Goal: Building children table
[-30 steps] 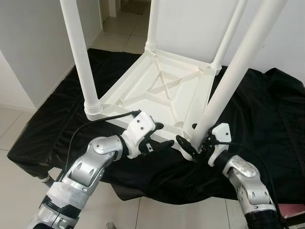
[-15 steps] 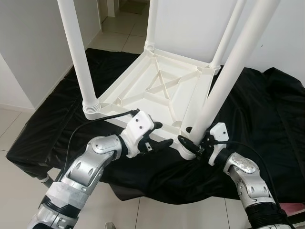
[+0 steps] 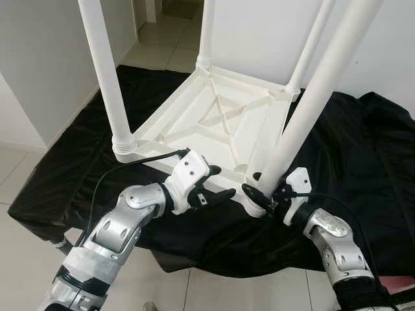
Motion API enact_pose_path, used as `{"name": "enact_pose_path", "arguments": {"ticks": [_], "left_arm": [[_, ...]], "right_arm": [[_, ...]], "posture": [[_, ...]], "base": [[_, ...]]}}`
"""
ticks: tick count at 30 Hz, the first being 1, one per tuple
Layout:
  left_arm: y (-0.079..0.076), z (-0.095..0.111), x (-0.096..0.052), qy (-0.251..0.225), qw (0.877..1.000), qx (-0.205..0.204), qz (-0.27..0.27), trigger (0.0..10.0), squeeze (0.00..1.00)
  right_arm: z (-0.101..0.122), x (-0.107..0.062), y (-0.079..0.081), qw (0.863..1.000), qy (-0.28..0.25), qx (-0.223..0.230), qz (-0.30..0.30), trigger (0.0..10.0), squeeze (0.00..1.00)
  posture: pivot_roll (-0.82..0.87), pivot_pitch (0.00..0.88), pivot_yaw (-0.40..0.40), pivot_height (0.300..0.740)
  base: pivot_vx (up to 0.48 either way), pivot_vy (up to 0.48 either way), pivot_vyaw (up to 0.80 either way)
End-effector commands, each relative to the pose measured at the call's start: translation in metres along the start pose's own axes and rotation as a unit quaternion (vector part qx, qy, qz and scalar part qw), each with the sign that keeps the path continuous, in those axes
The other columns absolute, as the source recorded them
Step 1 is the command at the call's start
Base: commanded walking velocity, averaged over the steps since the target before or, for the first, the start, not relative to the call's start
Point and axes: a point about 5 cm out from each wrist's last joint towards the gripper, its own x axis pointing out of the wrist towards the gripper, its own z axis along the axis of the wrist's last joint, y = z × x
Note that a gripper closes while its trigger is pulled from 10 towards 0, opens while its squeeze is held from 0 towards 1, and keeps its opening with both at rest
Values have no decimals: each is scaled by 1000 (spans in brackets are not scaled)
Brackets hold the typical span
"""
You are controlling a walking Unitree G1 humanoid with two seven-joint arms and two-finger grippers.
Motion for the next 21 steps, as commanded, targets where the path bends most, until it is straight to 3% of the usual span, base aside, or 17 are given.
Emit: {"name": "enact_pose_path", "arguments": {"ticks": [1,7,11,13,16,17,21], "left_arm": [[-1,0,1,1,1000,1,-15,10000,0],[-3,0,3,0,1000,1,-21,10000,0],[-3,0,3,0,1000,1,-21,10000,0],[-3,0,4,0,1000,2,-23,10000,0],[-3,0,4,0,1000,2,-23,10000,0],[-4,0,5,0,1000,2,-25,10000,0],[-4,0,5,0,1000,2,-25,10000,0]], "right_arm": [[3,-4,0,999,-10,3,-32,10000,0],[7,-6,5,995,-22,5,-101,10000,0],[7,-6,5,995,-22,5,-101,10000,0],[8,-7,10,987,-23,11,-161,10000,0],[8,-7,10,987,-23,11,-161,10000,0],[7,-9,12,979,-19,15,-201,10000,0],[7,-9,12,979,-19,15,-201,10000,0]], "posture": [[-56,49,-58,740],[-65,50,-59,740],[-65,50,-59,740],[-70,45,-59,740],[-70,45,-59,740],[-69,43,-60,740],[-69,43,-60,740]], "base": [[0,0,0],[0,0,0],[0,0,0],[0,0,0],[0,0,0],[0,0,0],[0,0,0]]}}
